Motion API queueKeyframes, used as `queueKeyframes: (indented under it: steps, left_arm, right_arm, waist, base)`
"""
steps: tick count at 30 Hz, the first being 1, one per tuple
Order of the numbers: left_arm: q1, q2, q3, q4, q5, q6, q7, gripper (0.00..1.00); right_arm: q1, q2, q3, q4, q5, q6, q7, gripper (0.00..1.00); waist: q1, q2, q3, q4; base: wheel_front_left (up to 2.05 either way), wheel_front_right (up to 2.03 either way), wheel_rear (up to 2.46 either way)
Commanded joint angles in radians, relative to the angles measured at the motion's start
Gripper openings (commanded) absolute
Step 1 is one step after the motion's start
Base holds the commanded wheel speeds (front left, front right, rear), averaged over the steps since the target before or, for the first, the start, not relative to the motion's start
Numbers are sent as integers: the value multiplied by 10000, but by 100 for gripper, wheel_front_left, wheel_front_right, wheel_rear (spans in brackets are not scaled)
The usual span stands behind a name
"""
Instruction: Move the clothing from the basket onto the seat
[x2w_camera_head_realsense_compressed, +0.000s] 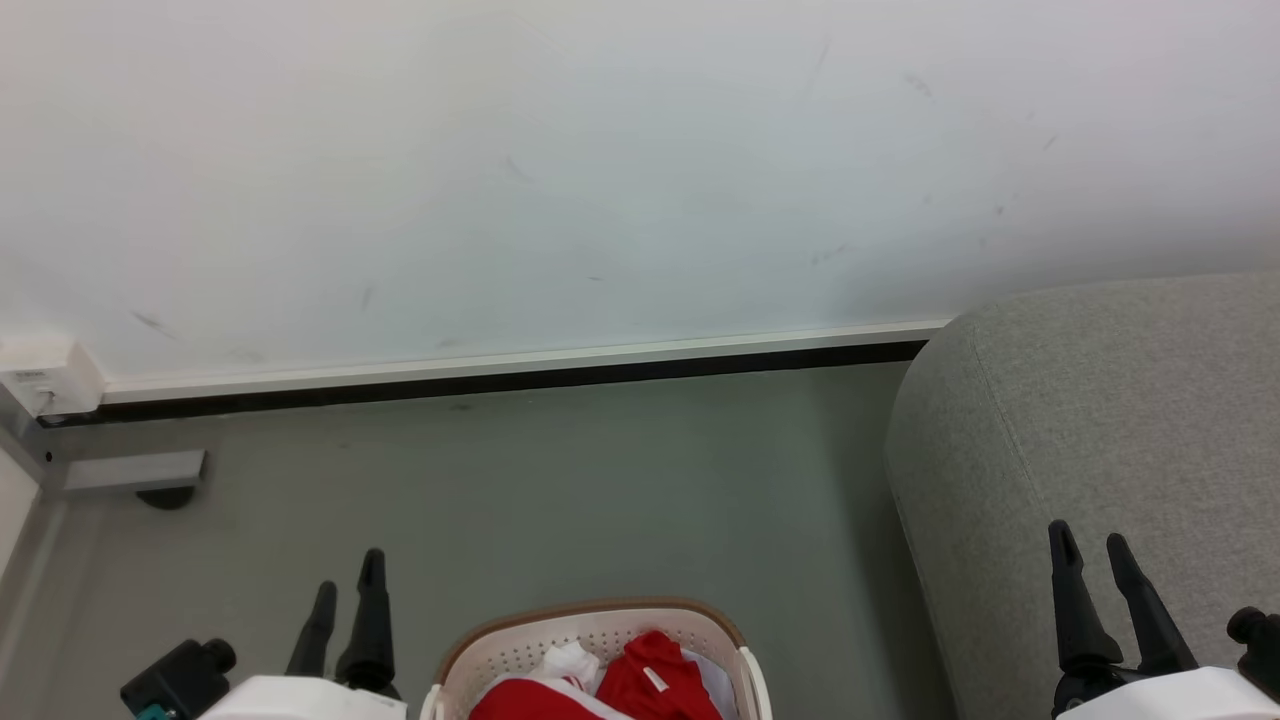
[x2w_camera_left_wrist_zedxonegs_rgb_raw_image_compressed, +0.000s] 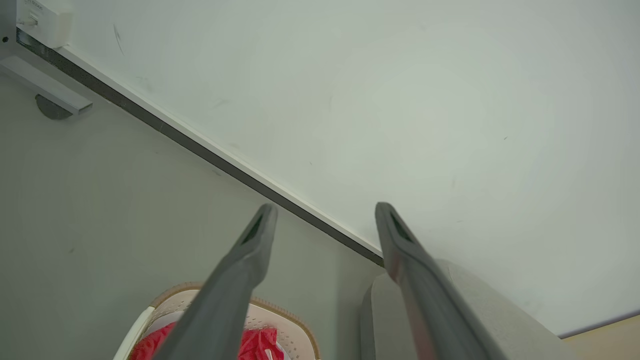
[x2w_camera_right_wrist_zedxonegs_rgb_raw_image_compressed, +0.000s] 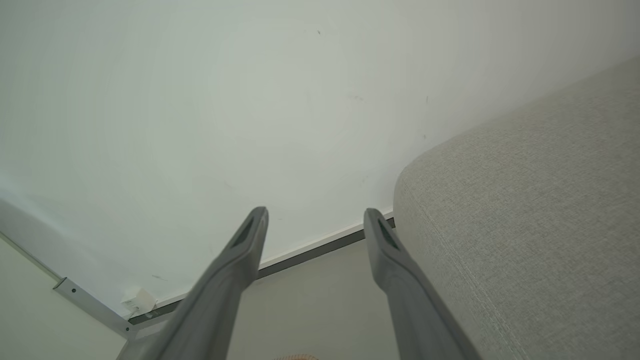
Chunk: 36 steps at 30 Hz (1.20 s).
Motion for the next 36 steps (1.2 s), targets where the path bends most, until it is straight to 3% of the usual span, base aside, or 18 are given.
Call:
queueKeyframes:
  steps: [1,36]
  left_arm:
    - [-31,79,18,-116,458,14,-131,100]
    - [224,101,-403,-235,4253,209,-1030,100]
  right_arm:
    - [8,-94,48,-170,-387,-9,-117,100]
    - [180,-68,333,-214,-3954,-15,-1036,100]
  waist:
    - [0,-1,1,2]
    - [0,-1,-50,66]
  base:
    - [0,0,0]
    - [0,0,0]
